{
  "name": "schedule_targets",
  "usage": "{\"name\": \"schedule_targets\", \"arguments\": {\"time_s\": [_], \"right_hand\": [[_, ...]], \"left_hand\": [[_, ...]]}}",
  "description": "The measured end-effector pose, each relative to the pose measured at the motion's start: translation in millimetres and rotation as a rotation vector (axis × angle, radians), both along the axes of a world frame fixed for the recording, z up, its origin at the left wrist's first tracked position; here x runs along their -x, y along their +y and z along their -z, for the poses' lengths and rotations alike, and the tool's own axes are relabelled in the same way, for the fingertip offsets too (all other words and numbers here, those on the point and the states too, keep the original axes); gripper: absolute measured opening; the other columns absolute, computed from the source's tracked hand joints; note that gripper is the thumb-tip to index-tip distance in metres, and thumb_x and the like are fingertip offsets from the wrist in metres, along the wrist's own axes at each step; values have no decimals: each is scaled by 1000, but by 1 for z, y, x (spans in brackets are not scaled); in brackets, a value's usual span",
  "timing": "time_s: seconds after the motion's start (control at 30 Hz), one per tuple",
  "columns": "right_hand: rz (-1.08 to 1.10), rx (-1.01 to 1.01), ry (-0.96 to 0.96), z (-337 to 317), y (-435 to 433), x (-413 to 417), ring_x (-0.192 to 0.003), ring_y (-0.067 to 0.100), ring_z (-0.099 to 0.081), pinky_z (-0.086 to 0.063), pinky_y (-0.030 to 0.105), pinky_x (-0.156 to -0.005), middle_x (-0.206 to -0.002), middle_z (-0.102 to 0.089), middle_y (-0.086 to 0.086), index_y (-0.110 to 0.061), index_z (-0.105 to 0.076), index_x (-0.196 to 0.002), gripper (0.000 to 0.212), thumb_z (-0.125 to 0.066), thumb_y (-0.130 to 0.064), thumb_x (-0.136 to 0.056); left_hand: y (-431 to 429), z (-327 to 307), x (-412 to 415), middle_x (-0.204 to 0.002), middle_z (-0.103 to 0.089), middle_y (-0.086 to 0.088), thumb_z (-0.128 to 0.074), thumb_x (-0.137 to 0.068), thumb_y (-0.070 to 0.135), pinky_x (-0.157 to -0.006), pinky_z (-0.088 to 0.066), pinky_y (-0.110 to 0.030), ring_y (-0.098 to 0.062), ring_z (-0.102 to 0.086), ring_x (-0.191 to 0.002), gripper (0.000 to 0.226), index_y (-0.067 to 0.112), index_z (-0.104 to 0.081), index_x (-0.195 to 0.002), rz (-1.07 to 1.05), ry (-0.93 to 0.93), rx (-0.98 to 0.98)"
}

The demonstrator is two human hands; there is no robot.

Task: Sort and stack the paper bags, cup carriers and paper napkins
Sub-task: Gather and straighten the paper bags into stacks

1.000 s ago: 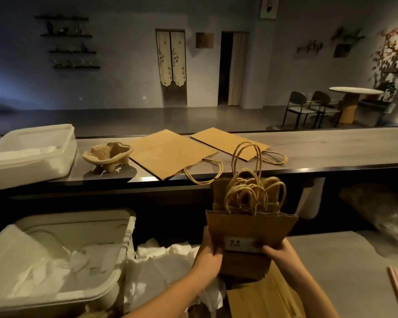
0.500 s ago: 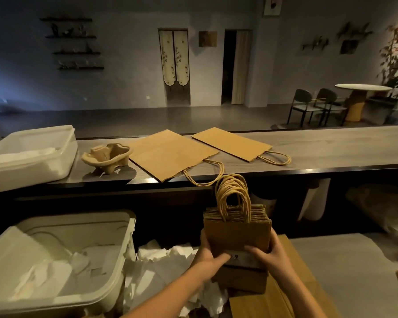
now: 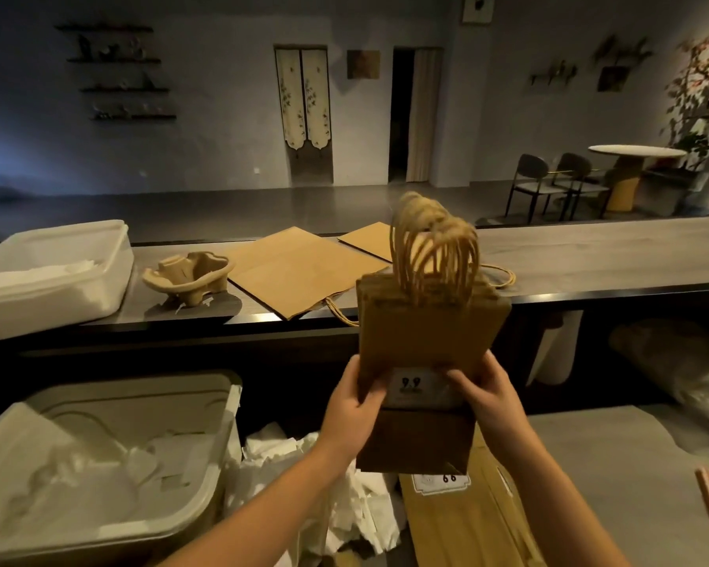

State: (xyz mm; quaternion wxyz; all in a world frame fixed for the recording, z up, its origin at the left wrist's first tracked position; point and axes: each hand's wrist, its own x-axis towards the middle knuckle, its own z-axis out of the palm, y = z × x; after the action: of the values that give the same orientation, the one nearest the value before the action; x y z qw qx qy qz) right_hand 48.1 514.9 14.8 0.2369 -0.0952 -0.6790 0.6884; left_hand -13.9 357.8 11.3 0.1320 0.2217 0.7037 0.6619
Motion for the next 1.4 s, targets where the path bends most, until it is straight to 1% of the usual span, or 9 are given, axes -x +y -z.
{"name": "schedule_targets", "arguments": {"time_s": [0.27,0.37,0.53,0.67,0.73,0.83,0.97,1.23,1.4], "right_hand": [[-136,22,36,-46,-26,7,-92,14,-66,-56,30,-74,-95,-67,-4,-30,-53,-101,27,-62,-17,-80],[-169,-18,23,-50,-34,8,-91,15,-68,-56,29,-75,-98,-68,0,-28,-54,-103,27,-62,-23,-78],[-198,-113,-42,-38,-26,8,-91,7,-65,-52,17,-76,-92,-69,-10,-28,-59,-102,25,-41,-39,-89],[73,-429,-527,51,19,11,-95,18,-58,-45,26,-77,-102,-66,2,-17,-62,-101,19,-54,-32,-92],[107,-501,-803,102,39,2,-105,24,-56,-45,32,-87,-119,-60,11,-10,-58,-117,37,-64,-31,-87],[83,-611,-993,143,42,-15,-119,29,-48,-42,37,-100,-132,-47,15,-11,-44,-133,69,-68,-47,-80],[116,-770,-1092,150,32,-24,-121,29,-44,-42,35,-98,-130,-45,13,-11,-33,-138,90,-61,-67,-73],[161,-676,-1050,151,36,-18,-111,27,-49,-45,33,-92,-122,-50,14,-4,-43,-125,76,-72,-52,-73],[149,-217,-942,144,41,-8,-87,25,-57,-52,36,-75,-100,-59,11,-2,-49,-124,55,-73,-28,-81]], "left_hand": [[-25,-26,0,-102,-59,17,-49,-80,42,-79,-50,-17,2,-59,-95,21,41,-50,-102,-84,90,-138],[-32,-28,-7,-96,-61,11,-49,-89,32,-68,-49,-12,-1,-60,-88,8,36,-54,-94,-119,29,-193],[-43,-35,-2,-93,-65,6,-51,-82,39,-69,-52,-17,-4,-63,-86,14,29,-57,-91,-193,25,-249],[-59,-38,9,-94,-67,4,-53,-73,45,-83,-52,-34,-15,-64,-95,26,30,-58,-93,-280,-8,-324],[-65,-37,13,-96,-67,6,-53,-73,46,-85,-52,-36,-16,-64,-97,26,33,-58,-95,-315,-5,-335],[-70,-33,15,-94,-66,8,-52,-82,40,-84,-51,-33,-12,-63,-93,14,33,-57,-94,-355,-20,-341],[-73,-27,14,-96,-65,6,-48,-92,30,-87,-49,-34,-13,-62,-95,9,31,-57,-95,-370,-55,-336],[-82,-19,16,-98,-65,8,-47,-93,32,-85,-49,-30,-10,-60,-96,9,34,-55,-97,-392,-56,-299],[-81,-20,17,-97,-65,6,-48,-93,32,-87,-49,-35,-12,-61,-94,7,34,-54,-96,-405,-81,-300]]}}
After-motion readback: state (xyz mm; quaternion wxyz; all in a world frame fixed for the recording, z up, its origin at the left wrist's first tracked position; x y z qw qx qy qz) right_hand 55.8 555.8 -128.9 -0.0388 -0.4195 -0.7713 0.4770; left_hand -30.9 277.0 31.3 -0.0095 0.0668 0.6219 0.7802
